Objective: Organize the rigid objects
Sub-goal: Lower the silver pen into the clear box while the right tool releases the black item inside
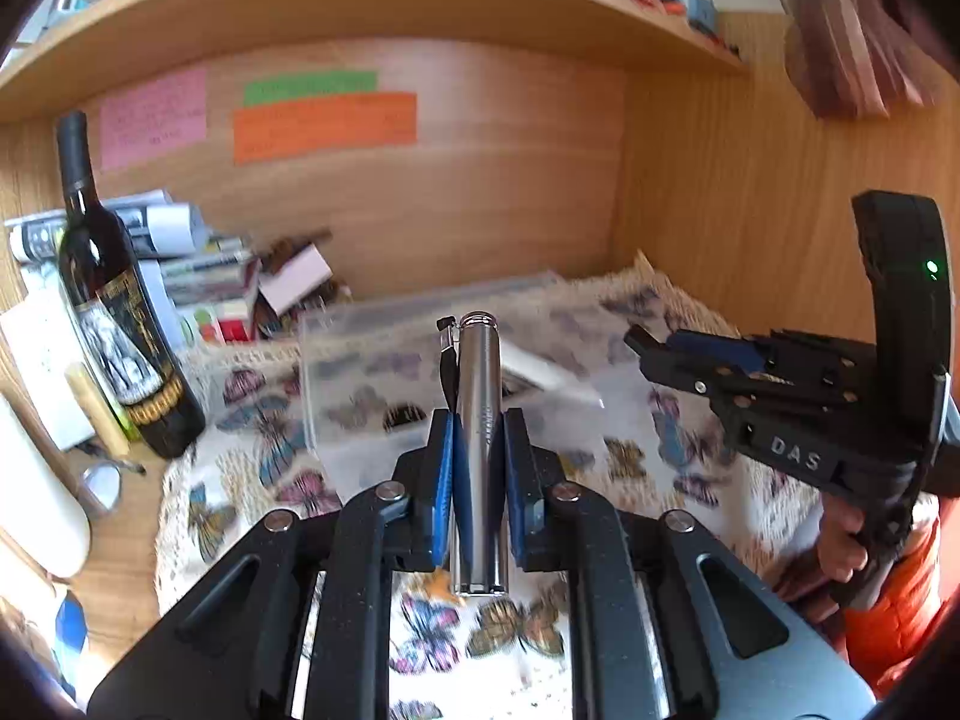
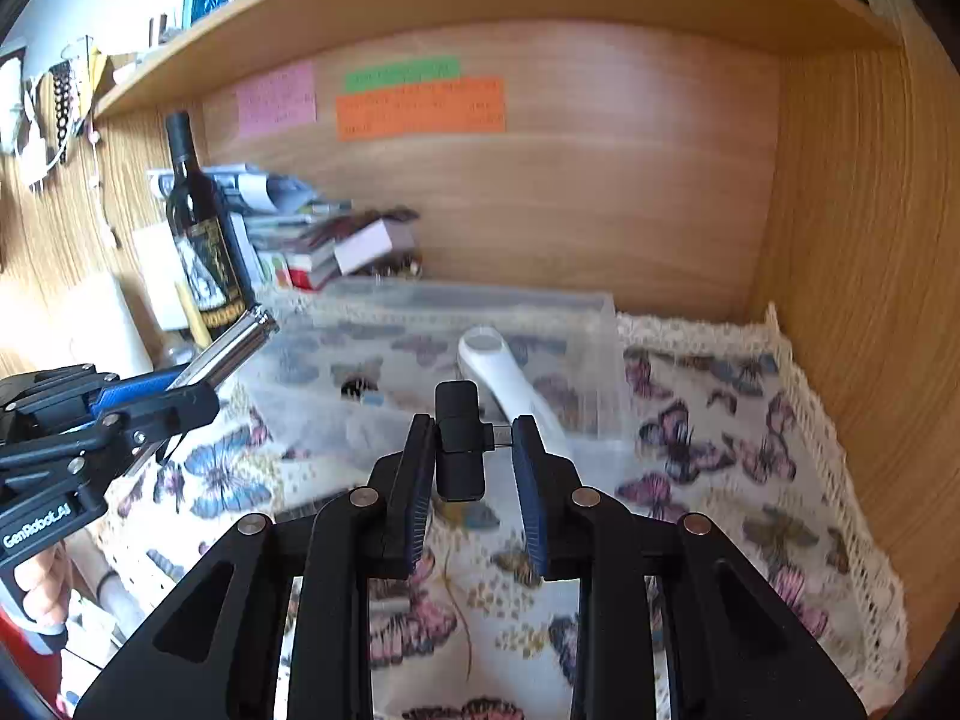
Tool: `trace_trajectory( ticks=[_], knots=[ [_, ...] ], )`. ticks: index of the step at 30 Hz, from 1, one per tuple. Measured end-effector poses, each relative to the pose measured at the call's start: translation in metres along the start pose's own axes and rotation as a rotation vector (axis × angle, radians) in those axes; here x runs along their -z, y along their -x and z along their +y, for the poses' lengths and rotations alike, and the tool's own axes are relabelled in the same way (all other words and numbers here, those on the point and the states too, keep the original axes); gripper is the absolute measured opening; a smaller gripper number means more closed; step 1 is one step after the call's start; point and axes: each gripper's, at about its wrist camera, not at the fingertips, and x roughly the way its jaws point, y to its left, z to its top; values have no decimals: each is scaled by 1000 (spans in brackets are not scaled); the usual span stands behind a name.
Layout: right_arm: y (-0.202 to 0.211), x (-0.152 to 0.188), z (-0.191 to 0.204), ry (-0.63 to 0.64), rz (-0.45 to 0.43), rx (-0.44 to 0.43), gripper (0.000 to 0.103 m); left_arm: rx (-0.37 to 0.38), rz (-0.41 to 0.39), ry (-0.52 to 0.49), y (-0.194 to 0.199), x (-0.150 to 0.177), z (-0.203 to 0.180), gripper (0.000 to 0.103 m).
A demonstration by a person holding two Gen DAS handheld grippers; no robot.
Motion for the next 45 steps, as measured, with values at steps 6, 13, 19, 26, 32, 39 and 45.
trace_trajectory(
  ticks=[6, 13, 19, 26, 32, 39, 45],
  knots=[
    [-6, -24, 2, 47, -48, 28, 24, -50, -14, 3, -12, -21, 13, 15],
    [-25, -40, -6, 52, -39, 37, 24, -70, 3, 42, -36, -41, 35, 15],
    [-57, -35, -18, 30, 44, 41, 24, -51, 88, 85, -75, -44, 53, 15],
    [-93, -22, -26, 5, 158, 24, 24, -14, 212, 121, -122, -32, 62, 15],
    [-106, -14, -22, 25, 206, 0, 24, 2, 272, 122, -141, -21, 61, 15],
    [-111, -14, -23, 14, 219, -12, 25, -9, 279, 91, -141, -18, 54, 15],
    [-99, -15, -22, 11, 198, -21, 42, -23, 248, 75, -130, -23, 50, 25]
  ],
)
